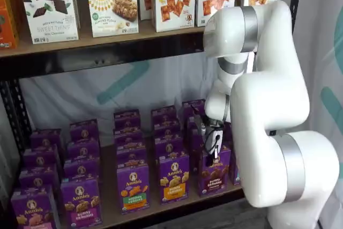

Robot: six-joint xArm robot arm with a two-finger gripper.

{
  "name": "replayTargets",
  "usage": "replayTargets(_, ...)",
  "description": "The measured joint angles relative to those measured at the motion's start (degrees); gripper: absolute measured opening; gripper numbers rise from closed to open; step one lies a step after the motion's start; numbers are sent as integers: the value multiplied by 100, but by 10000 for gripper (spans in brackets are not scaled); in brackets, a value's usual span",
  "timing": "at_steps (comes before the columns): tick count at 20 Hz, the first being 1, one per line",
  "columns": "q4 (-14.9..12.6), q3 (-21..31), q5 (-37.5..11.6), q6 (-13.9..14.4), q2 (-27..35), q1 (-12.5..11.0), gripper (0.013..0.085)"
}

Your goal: Pick up the purple box with a brown patch in the center, on the bottom shelf, the fifth box from the left

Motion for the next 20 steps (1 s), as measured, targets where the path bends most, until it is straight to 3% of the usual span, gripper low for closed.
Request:
replayTargets(9, -48, 661, -27, 58, -443, 38, 290)
replayTargets(20, -360, 2178, -179, 305, -1610, 23, 290)
